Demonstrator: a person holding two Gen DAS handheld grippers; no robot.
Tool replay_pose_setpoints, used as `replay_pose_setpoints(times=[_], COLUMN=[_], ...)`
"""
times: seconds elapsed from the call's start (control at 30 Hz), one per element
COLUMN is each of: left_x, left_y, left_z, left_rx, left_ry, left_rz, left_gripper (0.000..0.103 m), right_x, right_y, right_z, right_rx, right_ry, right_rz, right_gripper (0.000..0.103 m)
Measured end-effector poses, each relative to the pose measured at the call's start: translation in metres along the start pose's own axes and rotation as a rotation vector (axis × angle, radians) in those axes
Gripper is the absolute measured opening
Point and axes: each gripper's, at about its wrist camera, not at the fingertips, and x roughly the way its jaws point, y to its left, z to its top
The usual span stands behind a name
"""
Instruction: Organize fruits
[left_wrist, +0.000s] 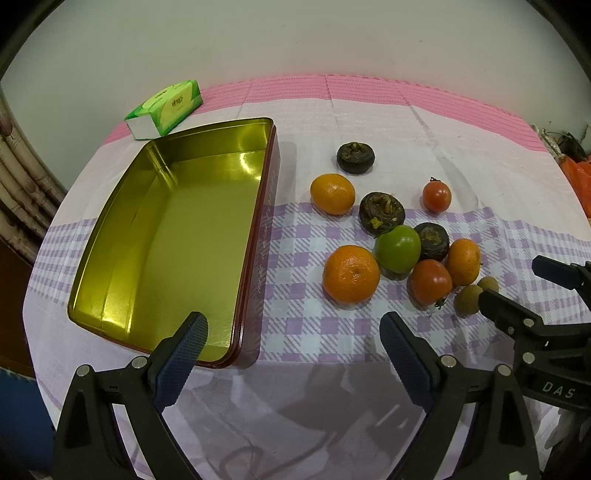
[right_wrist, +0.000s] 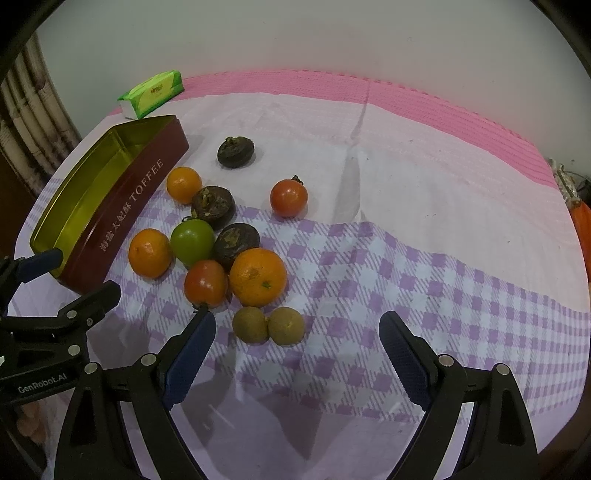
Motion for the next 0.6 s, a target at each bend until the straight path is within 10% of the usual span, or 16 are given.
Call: replay_pose_setpoints(times=[0.6], left_x=[-0.0063], left_y=[-0.0011], left_z=[0.0004], left_rx=[0.007], left_ry=[-0.012], left_rz=[-0.002], left_gripper=[0.093], right_x=[0.0013], right_y=[0.0028], right_z=[-0.0003], right_rx=[0.000], right_ry=[0.010], right_rz=[0.003], right_gripper=[0.090])
